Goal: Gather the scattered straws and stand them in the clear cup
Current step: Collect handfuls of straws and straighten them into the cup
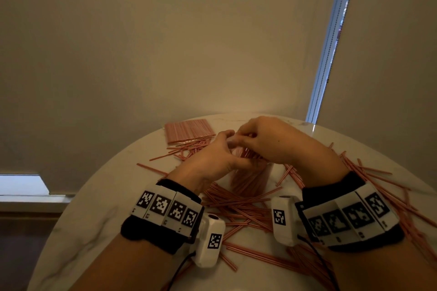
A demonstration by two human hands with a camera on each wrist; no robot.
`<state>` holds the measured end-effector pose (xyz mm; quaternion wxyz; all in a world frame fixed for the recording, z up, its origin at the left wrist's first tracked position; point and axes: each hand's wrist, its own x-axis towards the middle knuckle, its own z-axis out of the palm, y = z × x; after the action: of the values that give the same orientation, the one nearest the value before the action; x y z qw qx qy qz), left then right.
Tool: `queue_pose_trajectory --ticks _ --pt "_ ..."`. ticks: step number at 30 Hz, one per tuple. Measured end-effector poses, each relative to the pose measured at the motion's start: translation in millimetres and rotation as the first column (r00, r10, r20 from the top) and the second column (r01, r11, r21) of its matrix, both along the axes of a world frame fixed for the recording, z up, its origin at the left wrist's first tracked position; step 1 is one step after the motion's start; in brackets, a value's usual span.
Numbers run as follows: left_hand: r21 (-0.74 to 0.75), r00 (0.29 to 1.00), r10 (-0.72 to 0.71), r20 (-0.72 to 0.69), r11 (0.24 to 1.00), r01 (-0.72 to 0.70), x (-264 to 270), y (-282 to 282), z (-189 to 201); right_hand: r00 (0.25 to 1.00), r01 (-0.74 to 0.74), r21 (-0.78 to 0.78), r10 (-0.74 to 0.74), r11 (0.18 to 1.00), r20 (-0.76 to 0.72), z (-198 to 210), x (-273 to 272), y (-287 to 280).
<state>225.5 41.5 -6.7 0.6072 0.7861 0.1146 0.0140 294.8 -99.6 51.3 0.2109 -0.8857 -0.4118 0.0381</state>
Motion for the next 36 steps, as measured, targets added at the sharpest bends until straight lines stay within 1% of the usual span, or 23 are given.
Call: queue_pose_trajectory --ticks 1,2,3,4,5,6,8,9,11,13,14,15,17,18,20,21,23,24,26,29,33,36 --pt "0.003 1.0 -0.003 0.001 1.0 0.003 0 0 0 1.0 -0.025 -0.125 0.022 0.992 -0.021 -1 -2 1" --pt "0.01 1.0 -0.004 0.0 1.0 0.004 0 0 0 1.0 -0.018 -0.232 0.016 0.973 -0.012 -3 -2 2" --pt "0.02 1.0 -0.003 0.001 1.0 0.002 0 0 0 1.0 0.009 -0.286 -0.006 0.958 0.011 -4 -2 2" --pt "0.029 1.0 0.0 0.003 1.0 0.0 0 0 -1 0.999 0.03 -0.293 -0.024 0.956 0.026 -4 -2 1" --pt "0.043 1.0 0.004 0.006 0.999 -0.004 0 0 0 0.999 0.035 -0.265 -0.027 0.964 0.033 -2 -1 0" --pt "0.061 1.0 0.01 0.005 0.998 -0.01 0 0 0 0.999 0.029 -0.205 -0.025 0.978 0.026 2 -2 -2" --pt "0.099 1.0 0.02 -0.006 0.995 -0.019 -2 0 3 1.0 0.024 -0.027 -0.025 0.999 -0.018 10 -5 -8" --pt "0.122 1.0 0.023 -0.011 0.992 -0.021 -4 1 7 1.0 0.024 0.052 -0.023 0.998 -0.02 15 -7 -12" --pt "0.176 0.999 0.033 -0.018 0.984 -0.029 -11 5 14 0.999 0.032 0.158 -0.032 0.987 0.0 25 -13 -21" --pt "0.23 0.999 0.005 -0.039 0.973 0.004 -21 14 23 0.999 0.031 0.187 -0.033 0.982 0.008 32 -21 -31" --pt "0.28 0.997 -0.023 -0.072 0.959 0.043 -28 20 28 1.0 0.021 0.156 -0.022 0.988 0.006 33 -26 -37" --pt "0.353 0.992 -0.049 -0.12 0.931 0.089 -35 26 32 1.0 0.001 0.09 -0.001 0.996 -0.004 34 -32 -41" --pt "0.511 0.967 -0.089 -0.238 0.835 0.203 -47 35 37 0.995 -0.073 -0.11 0.066 0.991 -0.071 30 -46 -46" --pt "0.576 0.952 -0.104 -0.289 0.775 0.26 -50 37 38 0.988 -0.118 -0.212 0.093 0.97 -0.122 26 -52 -46" --pt "0.704 0.924 -0.123 -0.362 0.614 0.358 -53 34 34 0.978 -0.18 -0.4 0.119 0.899 -0.174 13 -66 -41" --pt "0.751 0.912 -0.127 -0.391 0.528 0.395 -52 30 30 0.981 -0.18 -0.489 0.117 0.853 -0.156 3 -71 -37" --pt "0.796 0.887 -0.152 -0.437 0.395 0.459 -51 20 19 0.992 -0.127 -0.616 0.114 0.778 -0.061 -17 -80 -29" --pt "0.804 0.874 -0.174 -0.454 0.342 0.486 -50 16 13 0.994 -0.094 -0.635 0.112 0.767 -0.012 -26 -83 -27" --pt "0.823 0.861 -0.215 -0.461 0.257 0.506 -51 10 5 0.994 -0.043 -0.623 0.093 0.781 0.048 -39 -88 -25" --pt "0.864 0.877 -0.238 -0.417 0.196 0.464 -57 7 0 0.992 -0.012 -0.619 0.089 0.785 0.093 -45 -93 -24" --pt "0.89 0.892 -0.271 -0.362 0.185 0.417 -67 7 -5 0.984 -0.006 -0.624 0.117 0.781 0.136 -45 -101 -23" --pt "0.911 0.897 -0.279 -0.344 0.131 0.39 -71 6 -9 0.982 -0.02 -0.646 0.136 0.763 0.13 -44 -109 -22"
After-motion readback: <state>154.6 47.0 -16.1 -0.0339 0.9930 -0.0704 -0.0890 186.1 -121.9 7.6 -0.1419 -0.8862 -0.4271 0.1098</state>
